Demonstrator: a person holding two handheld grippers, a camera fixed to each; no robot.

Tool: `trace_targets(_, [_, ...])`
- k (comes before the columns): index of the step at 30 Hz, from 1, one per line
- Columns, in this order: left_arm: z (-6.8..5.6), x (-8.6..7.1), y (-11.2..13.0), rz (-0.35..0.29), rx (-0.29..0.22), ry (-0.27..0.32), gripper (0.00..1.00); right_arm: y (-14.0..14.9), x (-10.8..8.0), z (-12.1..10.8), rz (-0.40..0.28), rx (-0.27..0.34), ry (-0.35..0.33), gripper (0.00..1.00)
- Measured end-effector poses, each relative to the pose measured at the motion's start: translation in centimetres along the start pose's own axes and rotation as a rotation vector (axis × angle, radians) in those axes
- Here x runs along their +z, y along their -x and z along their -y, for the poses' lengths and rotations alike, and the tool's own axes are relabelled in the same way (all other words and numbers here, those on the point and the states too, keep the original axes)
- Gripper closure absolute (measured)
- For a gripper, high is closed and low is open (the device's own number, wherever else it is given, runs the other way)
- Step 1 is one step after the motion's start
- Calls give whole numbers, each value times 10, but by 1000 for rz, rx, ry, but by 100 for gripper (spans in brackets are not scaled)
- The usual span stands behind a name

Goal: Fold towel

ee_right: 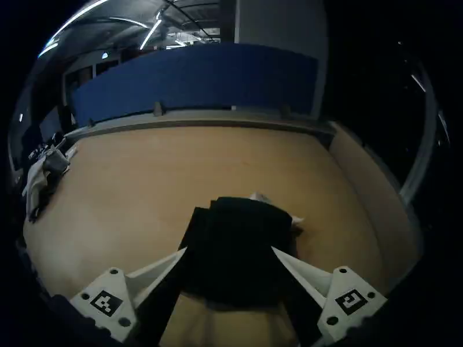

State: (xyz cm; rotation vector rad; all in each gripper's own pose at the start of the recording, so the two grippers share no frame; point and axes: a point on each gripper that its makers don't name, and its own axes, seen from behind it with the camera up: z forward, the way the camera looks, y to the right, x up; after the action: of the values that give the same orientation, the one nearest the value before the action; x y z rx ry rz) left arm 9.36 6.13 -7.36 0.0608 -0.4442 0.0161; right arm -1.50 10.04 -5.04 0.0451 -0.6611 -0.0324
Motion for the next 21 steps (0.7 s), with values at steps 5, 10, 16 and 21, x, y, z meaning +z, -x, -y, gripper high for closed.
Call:
trace_targets(5, [2, -1, -5, -25, -15, 13, 3, -39, -18, 16, -136, 35, -22, 0])
trace_targets(10, [2, -1, -13, -52, -24, 29, 3, -84, -46, 31, -308, 92, -31, 0])
trace_targets(16, [-2, -1, -25, -101, -23, 60, 3, -128, -80, 48, -492, 146, -9, 0])
trace_targets(21, [-2, -6, -43, -169, -32, 84, 3, -147, -98, 67, -560, 133, 4, 0])
